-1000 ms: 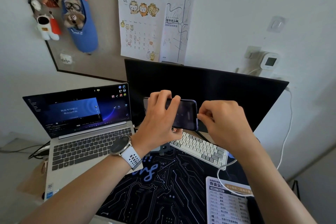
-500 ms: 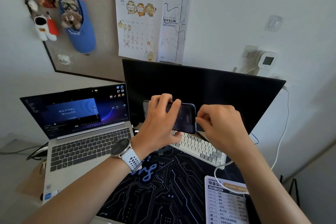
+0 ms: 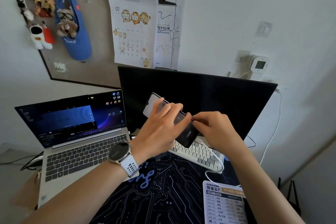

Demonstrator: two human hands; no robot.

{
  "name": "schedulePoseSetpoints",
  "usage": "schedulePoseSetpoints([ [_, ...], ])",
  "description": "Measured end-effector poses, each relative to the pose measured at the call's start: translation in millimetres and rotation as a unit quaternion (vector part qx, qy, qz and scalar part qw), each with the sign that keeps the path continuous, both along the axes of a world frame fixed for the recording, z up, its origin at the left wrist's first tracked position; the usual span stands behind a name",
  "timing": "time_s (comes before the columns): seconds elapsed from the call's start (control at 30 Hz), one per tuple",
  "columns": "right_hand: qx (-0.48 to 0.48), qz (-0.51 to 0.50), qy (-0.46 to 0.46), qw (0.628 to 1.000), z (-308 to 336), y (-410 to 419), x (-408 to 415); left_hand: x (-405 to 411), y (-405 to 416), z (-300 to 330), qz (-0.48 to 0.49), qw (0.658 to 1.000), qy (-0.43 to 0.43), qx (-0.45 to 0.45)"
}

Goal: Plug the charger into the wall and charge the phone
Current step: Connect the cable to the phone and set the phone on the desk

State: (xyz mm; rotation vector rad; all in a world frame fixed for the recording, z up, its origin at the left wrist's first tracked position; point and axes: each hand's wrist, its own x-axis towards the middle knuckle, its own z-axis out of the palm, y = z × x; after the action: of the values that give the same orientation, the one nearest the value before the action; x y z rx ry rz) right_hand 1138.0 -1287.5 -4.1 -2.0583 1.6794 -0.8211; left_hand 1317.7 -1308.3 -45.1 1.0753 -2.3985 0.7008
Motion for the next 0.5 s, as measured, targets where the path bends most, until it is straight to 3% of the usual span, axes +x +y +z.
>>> schedulePoseSetpoints([
  [0.2, 0.039, -0.021, -0.154, 0.987, -21, -6, -11, 4, -5, -4, -0.017, 0.999, 0.039, 0.009],
  [0.27, 0.081, -0.043, -0.253, 0.963, -33, -10, -15, 8, -5, -10, 0.019, 0.992, 0.119, 0.021],
  [0.33, 0.129, -0.06, -0.346, 0.928, -44, -12, -17, 12, -4, -15, 0.06, 0.964, 0.253, 0.053],
  [0.4, 0.145, -0.071, -0.413, 0.896, -52, -14, -17, 12, -5, -14, 0.081, 0.891, 0.418, 0.159],
  [0.43, 0.148, -0.074, -0.443, 0.881, -55, -15, -16, 12, -6, -12, 0.072, 0.822, 0.504, 0.255],
  [0.5, 0.16, -0.068, -0.496, 0.851, -60, -17, -11, 8, -6, -2, -0.004, 0.609, 0.647, 0.459],
])
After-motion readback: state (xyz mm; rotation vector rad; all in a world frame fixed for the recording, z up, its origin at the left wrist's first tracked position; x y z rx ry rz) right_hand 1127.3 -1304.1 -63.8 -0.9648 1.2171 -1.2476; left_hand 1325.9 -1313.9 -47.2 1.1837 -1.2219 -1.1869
